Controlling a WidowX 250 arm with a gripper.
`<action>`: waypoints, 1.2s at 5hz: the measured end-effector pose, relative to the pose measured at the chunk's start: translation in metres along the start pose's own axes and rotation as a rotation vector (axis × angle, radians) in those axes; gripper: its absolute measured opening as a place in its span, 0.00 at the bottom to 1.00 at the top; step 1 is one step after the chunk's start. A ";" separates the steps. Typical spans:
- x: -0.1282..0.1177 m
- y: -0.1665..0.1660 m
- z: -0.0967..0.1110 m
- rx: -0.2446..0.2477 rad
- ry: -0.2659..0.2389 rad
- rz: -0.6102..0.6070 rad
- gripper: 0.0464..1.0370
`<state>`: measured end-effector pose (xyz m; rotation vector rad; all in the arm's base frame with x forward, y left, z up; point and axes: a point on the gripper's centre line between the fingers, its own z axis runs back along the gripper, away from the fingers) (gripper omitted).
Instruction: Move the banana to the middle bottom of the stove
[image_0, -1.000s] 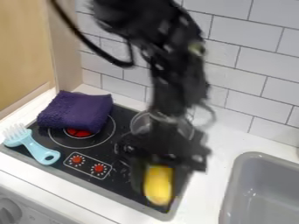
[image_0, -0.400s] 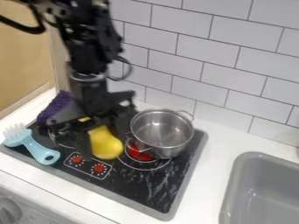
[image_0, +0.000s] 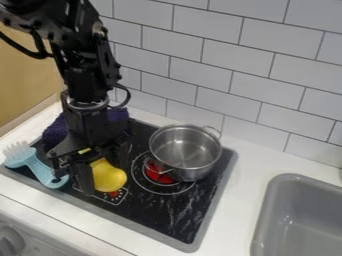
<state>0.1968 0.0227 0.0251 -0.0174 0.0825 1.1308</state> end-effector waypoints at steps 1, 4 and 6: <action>0.012 -0.011 -0.007 -0.001 -0.017 -0.006 0.55; 0.012 -0.016 -0.021 -0.011 0.004 -0.023 0.89; 0.014 -0.008 -0.012 0.001 0.018 -0.002 0.97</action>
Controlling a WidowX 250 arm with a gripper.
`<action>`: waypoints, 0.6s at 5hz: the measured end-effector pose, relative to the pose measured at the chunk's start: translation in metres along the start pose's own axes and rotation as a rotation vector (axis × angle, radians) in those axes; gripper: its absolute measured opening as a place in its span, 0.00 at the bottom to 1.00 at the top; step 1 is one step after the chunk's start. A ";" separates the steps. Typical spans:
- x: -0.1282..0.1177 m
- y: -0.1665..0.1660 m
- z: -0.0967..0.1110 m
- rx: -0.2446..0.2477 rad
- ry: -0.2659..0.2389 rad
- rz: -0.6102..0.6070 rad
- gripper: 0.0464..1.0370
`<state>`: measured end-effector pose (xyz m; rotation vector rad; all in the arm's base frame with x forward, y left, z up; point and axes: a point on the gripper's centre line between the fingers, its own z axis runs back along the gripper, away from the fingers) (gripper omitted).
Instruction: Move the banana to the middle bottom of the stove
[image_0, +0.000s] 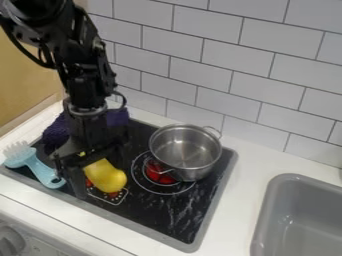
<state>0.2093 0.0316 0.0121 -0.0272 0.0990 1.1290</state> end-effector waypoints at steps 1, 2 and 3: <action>0.003 -0.005 0.015 -0.024 -0.022 -0.002 0.96; 0.006 -0.012 0.033 -0.049 -0.031 -0.012 0.96; 0.013 -0.012 0.055 -0.035 -0.083 -0.022 0.96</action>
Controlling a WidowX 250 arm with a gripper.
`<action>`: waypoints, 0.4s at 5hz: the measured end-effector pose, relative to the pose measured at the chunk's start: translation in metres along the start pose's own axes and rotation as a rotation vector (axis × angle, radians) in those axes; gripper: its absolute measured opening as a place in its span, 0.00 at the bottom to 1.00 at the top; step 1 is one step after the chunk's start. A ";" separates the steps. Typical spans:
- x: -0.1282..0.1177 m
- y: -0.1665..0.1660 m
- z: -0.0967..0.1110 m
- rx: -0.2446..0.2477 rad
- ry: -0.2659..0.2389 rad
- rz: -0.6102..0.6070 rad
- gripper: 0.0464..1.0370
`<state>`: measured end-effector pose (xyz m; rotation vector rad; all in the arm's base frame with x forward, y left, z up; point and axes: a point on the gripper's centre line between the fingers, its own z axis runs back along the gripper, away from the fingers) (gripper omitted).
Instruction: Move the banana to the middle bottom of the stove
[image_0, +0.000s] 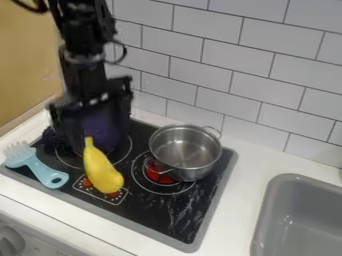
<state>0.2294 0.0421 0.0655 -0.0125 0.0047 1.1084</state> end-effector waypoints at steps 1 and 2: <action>0.006 -0.003 0.012 0.069 0.005 -0.148 0.96; 0.013 -0.002 0.009 0.162 0.019 -0.383 0.96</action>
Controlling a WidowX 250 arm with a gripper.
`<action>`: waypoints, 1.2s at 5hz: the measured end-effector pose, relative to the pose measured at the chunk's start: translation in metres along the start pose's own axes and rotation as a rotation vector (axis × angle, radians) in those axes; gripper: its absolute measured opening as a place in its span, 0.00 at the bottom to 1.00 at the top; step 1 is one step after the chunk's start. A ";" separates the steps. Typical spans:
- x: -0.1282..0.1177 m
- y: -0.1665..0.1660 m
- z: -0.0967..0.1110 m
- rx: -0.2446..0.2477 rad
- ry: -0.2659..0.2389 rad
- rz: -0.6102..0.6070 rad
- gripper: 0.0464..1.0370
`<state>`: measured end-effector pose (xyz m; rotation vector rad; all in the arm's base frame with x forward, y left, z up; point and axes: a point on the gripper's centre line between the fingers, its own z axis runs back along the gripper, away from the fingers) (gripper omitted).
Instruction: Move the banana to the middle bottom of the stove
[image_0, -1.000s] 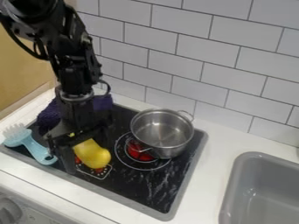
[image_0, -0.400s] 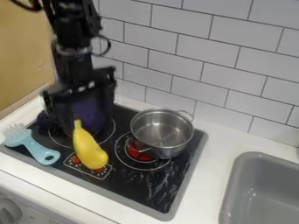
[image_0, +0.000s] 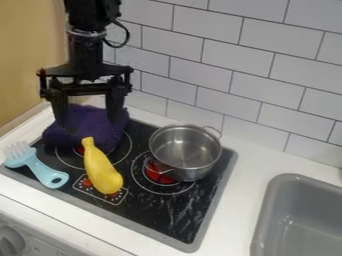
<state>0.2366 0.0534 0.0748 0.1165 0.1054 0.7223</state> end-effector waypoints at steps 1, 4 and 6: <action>0.006 0.005 0.000 0.034 -0.034 -0.182 0.96; -0.034 0.029 0.025 0.107 0.002 -0.385 0.96; -0.074 0.056 0.050 0.056 -0.002 -0.369 0.96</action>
